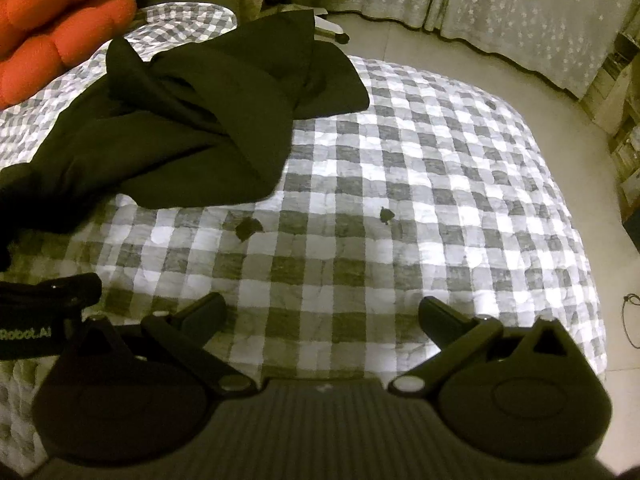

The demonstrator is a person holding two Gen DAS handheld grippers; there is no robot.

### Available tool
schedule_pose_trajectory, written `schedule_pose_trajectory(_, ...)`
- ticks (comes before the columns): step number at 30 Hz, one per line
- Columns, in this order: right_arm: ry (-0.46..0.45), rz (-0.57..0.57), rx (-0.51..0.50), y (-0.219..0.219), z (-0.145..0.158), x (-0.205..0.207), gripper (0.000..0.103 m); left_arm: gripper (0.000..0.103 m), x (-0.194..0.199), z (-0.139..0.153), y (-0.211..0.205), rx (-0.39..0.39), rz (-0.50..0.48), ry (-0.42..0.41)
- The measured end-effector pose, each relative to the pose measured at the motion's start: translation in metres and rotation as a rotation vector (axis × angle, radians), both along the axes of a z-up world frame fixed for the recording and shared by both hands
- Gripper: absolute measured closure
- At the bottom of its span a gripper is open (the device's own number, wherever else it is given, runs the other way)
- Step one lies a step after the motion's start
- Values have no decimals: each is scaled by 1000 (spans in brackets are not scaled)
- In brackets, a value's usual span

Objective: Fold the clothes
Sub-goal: 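Move both grippers toward the crumpled black garment on the bed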

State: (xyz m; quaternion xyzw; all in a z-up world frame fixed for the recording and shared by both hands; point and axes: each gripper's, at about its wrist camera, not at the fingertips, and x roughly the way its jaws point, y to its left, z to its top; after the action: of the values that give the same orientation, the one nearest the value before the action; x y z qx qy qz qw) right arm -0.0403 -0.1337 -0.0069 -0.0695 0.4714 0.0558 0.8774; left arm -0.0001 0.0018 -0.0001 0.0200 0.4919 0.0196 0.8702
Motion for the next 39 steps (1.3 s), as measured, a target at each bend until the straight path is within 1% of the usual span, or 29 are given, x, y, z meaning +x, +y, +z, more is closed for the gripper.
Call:
schedule_pose_trajectory(4,7,-5,1,1,2,0,0,0,2,-1,7,-5,7,2)
schedule_pose_trajectory(7,36,-18,12,3,0,6,0,0,3,3,9,7,16,3)
schedule_pose_trajectory(9,39,-16,4,10,0,13,0,0,0,4,10,5,12,-5)
schedule_pose_trajectory(11,7,-7,8,12,-2,11,0,0,-2,4,10,9,11,-10)
schedule_pose_trajectory(14,-1,-2,9,12,-2,9,0,0,-3,3,13,18,15,-5)
schedule_pose_trajectory(23,11,-7,17,12,0,10,0,0,-1,-1,12,40,10,1)
schedule_pose_trajectory(39,0,-1,15,11,-2,9,0,0,-1,-7,16,61,-11,-1)
